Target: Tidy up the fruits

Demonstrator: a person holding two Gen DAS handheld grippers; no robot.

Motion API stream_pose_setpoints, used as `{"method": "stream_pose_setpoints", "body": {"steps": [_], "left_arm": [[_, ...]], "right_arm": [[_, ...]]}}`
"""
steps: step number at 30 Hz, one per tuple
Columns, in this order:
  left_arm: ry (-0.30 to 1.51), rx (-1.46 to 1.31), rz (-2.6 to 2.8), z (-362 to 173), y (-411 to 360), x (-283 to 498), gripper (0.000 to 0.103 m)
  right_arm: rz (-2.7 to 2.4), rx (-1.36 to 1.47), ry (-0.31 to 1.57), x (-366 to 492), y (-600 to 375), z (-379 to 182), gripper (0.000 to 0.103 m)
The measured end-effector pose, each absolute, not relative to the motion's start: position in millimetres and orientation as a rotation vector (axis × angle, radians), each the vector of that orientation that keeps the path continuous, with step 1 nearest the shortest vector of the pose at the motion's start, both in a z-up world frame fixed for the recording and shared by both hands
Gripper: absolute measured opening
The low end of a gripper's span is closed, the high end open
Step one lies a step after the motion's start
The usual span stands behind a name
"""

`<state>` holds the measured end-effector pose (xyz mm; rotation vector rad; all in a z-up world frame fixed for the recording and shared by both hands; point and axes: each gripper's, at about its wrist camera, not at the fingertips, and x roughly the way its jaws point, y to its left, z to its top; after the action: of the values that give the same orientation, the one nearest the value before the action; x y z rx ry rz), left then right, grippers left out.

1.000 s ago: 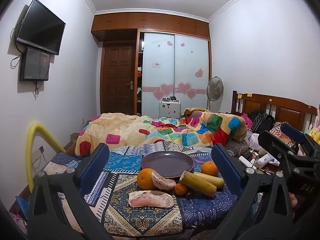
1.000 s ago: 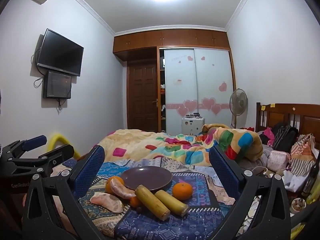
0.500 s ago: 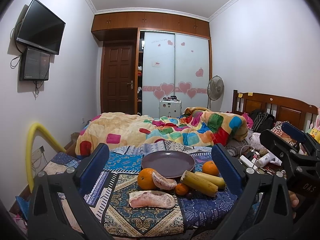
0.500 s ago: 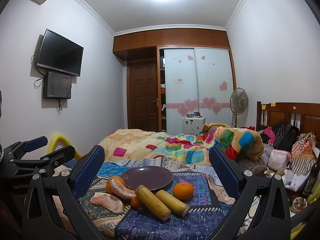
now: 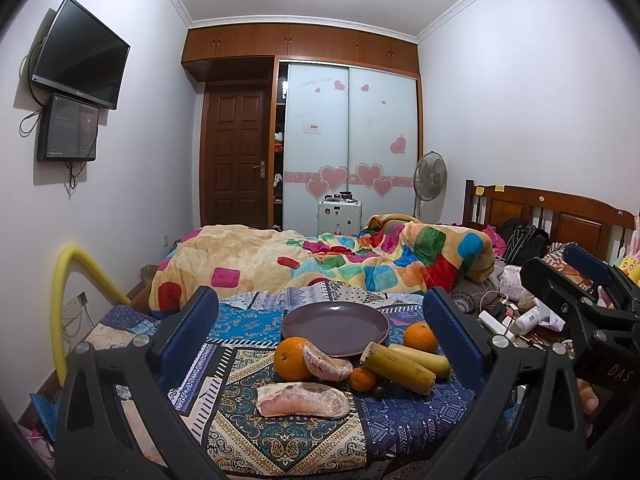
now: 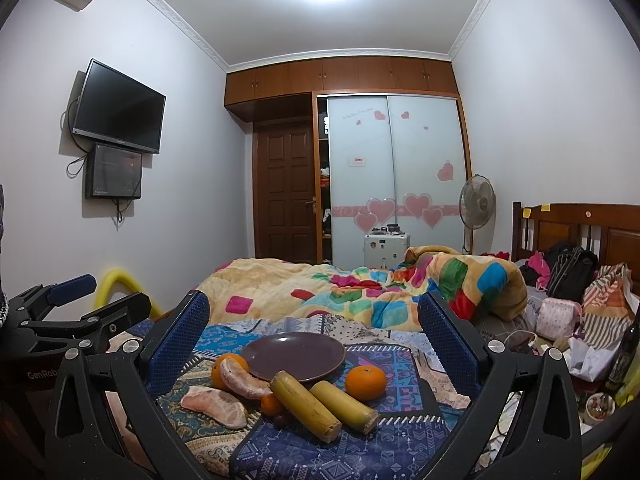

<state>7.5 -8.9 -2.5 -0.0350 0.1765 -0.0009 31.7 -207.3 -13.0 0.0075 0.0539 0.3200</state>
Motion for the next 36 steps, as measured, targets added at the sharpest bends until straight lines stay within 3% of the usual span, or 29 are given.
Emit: {"method": "stream_pose_setpoints", "body": {"steps": [36], "left_arm": [[0.193, -0.039, -0.001, -4.3, -9.2, 15.7, 0.103]], "right_arm": [[0.319, -0.004, 0.067, 35.8, -202.8, -15.5, 0.103]]}}
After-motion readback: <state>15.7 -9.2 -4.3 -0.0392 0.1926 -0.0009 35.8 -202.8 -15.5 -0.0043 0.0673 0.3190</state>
